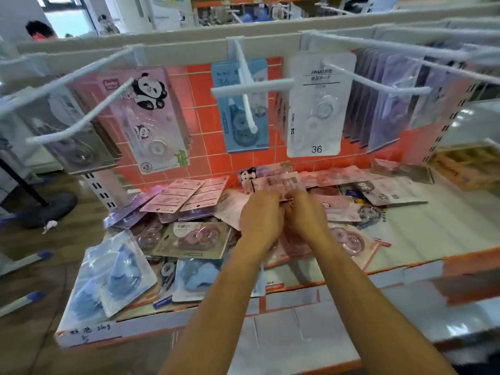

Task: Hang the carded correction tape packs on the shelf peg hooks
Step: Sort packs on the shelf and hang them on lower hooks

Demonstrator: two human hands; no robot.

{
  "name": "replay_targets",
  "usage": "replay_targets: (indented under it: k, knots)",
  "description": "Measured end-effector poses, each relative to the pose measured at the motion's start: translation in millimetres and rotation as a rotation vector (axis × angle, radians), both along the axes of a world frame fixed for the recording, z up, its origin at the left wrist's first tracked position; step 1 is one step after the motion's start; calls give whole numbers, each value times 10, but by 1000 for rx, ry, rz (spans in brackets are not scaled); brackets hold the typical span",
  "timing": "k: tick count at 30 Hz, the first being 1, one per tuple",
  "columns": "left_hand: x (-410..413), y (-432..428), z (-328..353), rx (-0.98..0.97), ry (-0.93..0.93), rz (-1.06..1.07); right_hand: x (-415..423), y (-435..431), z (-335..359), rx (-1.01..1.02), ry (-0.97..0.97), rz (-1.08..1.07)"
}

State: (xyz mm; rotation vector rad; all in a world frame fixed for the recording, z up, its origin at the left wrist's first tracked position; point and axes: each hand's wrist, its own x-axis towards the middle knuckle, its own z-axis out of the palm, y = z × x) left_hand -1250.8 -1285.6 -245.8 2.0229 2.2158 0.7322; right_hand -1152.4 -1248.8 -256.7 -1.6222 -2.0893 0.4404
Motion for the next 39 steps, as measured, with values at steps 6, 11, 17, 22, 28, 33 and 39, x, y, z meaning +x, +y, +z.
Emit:
replay_targets:
  k: [6, 11, 17, 22, 28, 33, 39]
  knots:
    - [398, 69, -31, 30, 205, -43, 370, 150, -73, 5, -139, -25]
    - [623, 144, -117, -50, 243, -88, 556, 264, -138, -6, -111, -44]
    - [766, 175, -277, -147, 204, -48, 672, 287, -239, 2, -168, 6]
    - [798, 176, -340, -164, 176, -14, 780, 299, -232, -117, -132, 82]
    - [823, 142, -365, -159, 168, 17, 870, 339, -197, -144, -189, 178]
    - [833, 81, -383, -142, 100, 35, 914, 383, -213, -107, -185, 185]
    - [799, -68, -373, -67, 45, 48, 989, 527, -292, -133, -248, 240]
